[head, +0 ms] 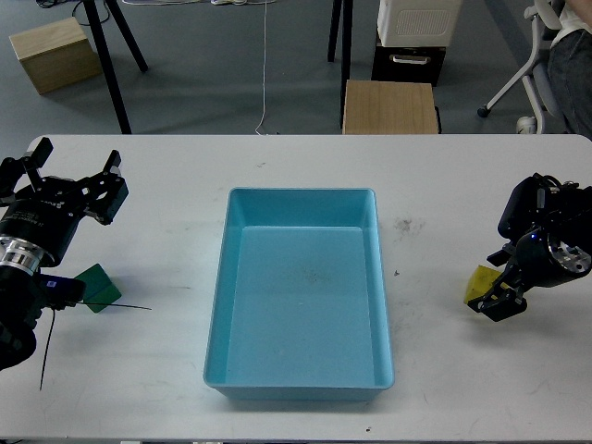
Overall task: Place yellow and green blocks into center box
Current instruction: 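Lower the right gripper onto the yellow cube and grasp it, then lift the yellow cube and carry it over the blue tray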
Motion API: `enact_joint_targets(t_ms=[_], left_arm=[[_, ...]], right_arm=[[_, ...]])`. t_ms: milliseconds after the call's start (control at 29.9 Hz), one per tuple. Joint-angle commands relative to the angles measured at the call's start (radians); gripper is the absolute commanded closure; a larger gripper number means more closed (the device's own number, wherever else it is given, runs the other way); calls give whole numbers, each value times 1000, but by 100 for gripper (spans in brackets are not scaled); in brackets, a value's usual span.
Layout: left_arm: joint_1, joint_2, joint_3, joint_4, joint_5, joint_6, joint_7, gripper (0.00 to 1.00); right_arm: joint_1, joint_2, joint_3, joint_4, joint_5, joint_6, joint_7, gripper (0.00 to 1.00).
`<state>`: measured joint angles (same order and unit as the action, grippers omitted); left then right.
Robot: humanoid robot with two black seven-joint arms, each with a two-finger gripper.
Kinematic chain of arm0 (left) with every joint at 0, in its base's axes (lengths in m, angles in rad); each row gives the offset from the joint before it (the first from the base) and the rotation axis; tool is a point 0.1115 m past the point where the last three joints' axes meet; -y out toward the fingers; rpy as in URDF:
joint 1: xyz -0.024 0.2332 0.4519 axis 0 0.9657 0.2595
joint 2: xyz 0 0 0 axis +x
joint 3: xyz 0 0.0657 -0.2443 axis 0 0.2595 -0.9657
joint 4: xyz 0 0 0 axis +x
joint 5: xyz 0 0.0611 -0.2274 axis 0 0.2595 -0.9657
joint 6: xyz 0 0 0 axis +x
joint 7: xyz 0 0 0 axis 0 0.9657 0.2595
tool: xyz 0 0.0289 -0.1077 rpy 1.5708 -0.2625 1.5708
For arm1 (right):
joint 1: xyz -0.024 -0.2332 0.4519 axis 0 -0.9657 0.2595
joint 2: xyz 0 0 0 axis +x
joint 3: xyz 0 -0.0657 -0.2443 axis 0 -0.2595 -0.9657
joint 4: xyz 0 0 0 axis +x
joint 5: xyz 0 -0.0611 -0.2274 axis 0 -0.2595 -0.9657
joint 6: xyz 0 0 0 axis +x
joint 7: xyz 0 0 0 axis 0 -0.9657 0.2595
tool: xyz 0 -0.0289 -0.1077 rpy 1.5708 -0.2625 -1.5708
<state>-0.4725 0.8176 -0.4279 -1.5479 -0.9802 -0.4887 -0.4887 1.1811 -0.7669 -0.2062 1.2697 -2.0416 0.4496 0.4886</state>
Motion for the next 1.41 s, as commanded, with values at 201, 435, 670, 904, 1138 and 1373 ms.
enact_joint_targets(t_ms=[201,435,670,904,1138,1373], left_arm=[[0,-2,0,5,0,0,0,0],[2,0,0,8,-3,0,0,0],[2,0,-2,8,-3,0,0,0],[3,-2,0,22,-5,0,0,0],[2,6,0,31,-3,0,0,0],[3,3,0,35,-3,0,0,0]], right_arm=[[0,1,-38,2,-19,0,0,11],[-5,4,-38,-4,-2,-11,0,20],[-11,15,-39,-15,-5,-11,0,29],[-9,15,-39,-18,-15,-11,0,74],[87,9,-29,-18,-12,-119,0,97],[334,-17,-30,2,9,-221,0,100]])
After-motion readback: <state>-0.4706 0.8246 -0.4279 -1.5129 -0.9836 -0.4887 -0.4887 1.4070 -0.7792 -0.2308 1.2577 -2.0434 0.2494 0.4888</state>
